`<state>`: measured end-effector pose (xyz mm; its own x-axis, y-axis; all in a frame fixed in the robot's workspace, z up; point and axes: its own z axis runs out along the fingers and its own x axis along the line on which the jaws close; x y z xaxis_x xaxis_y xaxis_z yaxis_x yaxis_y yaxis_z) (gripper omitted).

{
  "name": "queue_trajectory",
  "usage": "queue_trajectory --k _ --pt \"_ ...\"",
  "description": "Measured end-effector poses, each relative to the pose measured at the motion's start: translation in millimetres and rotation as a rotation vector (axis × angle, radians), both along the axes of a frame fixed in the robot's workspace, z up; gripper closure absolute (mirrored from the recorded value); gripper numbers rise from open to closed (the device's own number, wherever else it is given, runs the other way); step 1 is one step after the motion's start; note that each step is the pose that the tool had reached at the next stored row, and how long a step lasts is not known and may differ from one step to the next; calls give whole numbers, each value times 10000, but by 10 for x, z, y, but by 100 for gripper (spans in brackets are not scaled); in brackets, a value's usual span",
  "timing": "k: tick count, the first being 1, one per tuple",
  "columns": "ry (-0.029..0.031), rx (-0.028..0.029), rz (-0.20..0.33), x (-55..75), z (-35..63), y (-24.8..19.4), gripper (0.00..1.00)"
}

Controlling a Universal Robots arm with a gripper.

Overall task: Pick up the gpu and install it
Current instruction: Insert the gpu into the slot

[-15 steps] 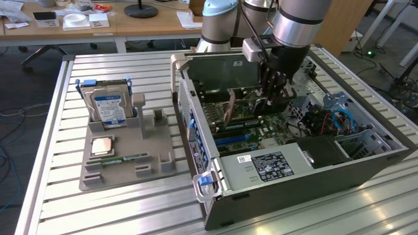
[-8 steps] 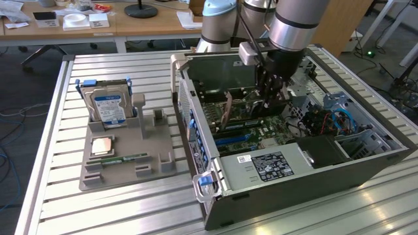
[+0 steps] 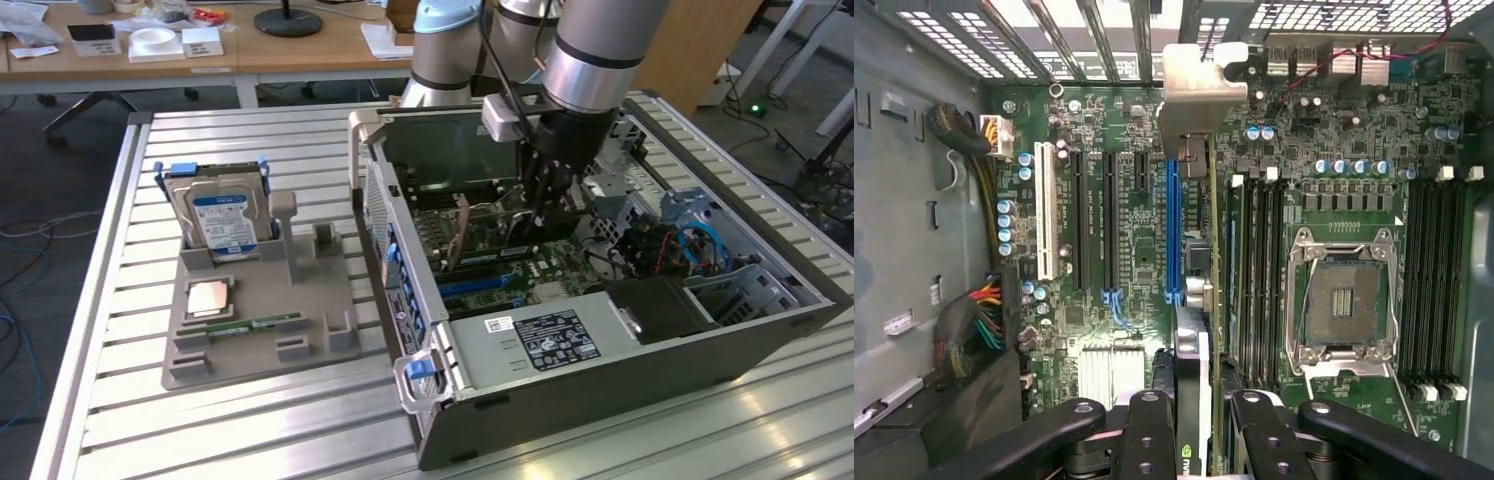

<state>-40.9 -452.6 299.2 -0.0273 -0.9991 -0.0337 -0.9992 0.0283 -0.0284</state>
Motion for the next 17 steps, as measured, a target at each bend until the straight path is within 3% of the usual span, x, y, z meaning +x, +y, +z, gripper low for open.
queue_trajectory --k 17 --pt "-8 6 -2 -101 -70 0 73"
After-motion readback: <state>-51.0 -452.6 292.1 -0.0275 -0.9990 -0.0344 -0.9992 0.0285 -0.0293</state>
